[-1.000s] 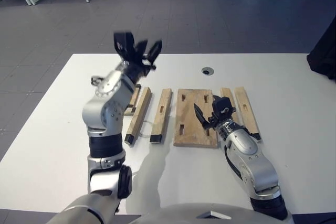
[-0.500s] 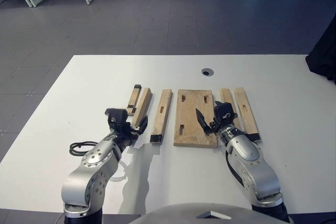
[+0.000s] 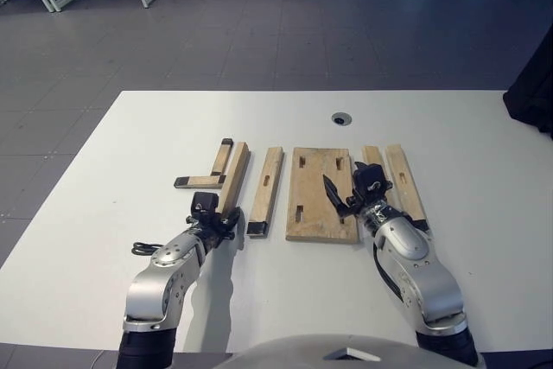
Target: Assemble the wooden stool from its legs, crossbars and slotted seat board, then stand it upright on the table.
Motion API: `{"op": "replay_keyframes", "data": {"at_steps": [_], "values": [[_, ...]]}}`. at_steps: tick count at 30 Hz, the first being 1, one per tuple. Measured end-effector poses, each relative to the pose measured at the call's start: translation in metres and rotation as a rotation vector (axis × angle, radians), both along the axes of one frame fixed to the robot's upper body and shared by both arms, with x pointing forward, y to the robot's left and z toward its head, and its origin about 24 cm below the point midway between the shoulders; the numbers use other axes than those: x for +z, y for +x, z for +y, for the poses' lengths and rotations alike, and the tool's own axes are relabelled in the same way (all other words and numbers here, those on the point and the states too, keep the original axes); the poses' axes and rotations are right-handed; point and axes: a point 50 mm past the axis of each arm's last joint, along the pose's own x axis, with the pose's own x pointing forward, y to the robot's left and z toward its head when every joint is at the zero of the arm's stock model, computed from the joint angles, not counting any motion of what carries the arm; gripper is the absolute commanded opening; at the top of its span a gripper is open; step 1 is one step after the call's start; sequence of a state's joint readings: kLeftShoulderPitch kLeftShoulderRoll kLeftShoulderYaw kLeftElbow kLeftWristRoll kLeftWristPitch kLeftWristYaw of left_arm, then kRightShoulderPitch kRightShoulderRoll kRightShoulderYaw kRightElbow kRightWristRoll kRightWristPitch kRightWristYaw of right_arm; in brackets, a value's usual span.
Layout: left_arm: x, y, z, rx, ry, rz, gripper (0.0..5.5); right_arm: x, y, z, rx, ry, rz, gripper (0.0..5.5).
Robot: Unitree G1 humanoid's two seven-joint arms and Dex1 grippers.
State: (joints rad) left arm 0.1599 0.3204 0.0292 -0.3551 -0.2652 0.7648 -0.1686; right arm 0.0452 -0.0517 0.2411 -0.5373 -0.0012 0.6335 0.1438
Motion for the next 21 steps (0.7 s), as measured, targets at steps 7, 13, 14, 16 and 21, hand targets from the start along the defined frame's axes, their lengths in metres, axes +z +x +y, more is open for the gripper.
{"op": "replay_keyframes", "data": {"at_steps": [7,13,14,16,21], "values": [[-0.007,-0.005,-0.001,0.055,0.042,-0.069,1.07,0.036,0.033,-0.031,-0.135,0.109,-0.069,3.92],[0.036,-0.003,-0.021,0.081,-0.095,-0.27,1.06,0.046,0.041,-0.045,-0.149,0.115,-0.081,4.45],[0.047,-0.001,-0.025,0.067,-0.106,-0.315,1.06,0.049,0.043,-0.046,-0.136,0.128,-0.079,4.6],[0.072,0.009,-0.033,0.006,-0.139,-0.419,1.06,0.053,0.047,-0.045,-0.075,0.235,-0.005,4.67],[0.1,0.036,-0.068,-0.351,-0.333,-0.518,1.06,0.085,0.054,-0.026,0.419,0.752,0.25,4.67]]}}
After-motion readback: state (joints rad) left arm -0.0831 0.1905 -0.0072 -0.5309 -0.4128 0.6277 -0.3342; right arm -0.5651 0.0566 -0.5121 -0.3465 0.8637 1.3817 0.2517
